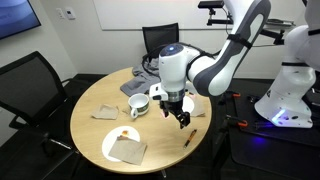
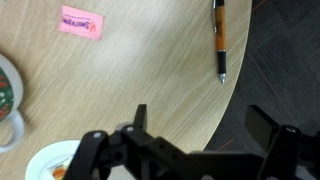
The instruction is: Pick up the pen from the mug cup and put it on the table.
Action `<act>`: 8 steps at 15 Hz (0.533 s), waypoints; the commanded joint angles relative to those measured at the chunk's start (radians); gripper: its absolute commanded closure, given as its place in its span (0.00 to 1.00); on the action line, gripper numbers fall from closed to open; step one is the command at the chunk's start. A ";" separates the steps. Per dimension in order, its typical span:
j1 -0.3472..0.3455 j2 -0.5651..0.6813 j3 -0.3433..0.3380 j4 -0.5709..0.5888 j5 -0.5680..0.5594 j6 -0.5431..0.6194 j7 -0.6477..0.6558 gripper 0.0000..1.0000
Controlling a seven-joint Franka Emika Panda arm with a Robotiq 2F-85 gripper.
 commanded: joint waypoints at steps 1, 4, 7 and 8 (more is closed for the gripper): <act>-0.008 -0.126 0.005 -0.054 0.005 0.010 0.013 0.00; -0.009 -0.185 0.002 -0.062 0.025 0.005 -0.006 0.00; -0.014 -0.240 -0.004 -0.077 0.057 0.004 -0.039 0.00; -0.015 -0.256 -0.008 -0.079 0.067 -0.004 -0.049 0.00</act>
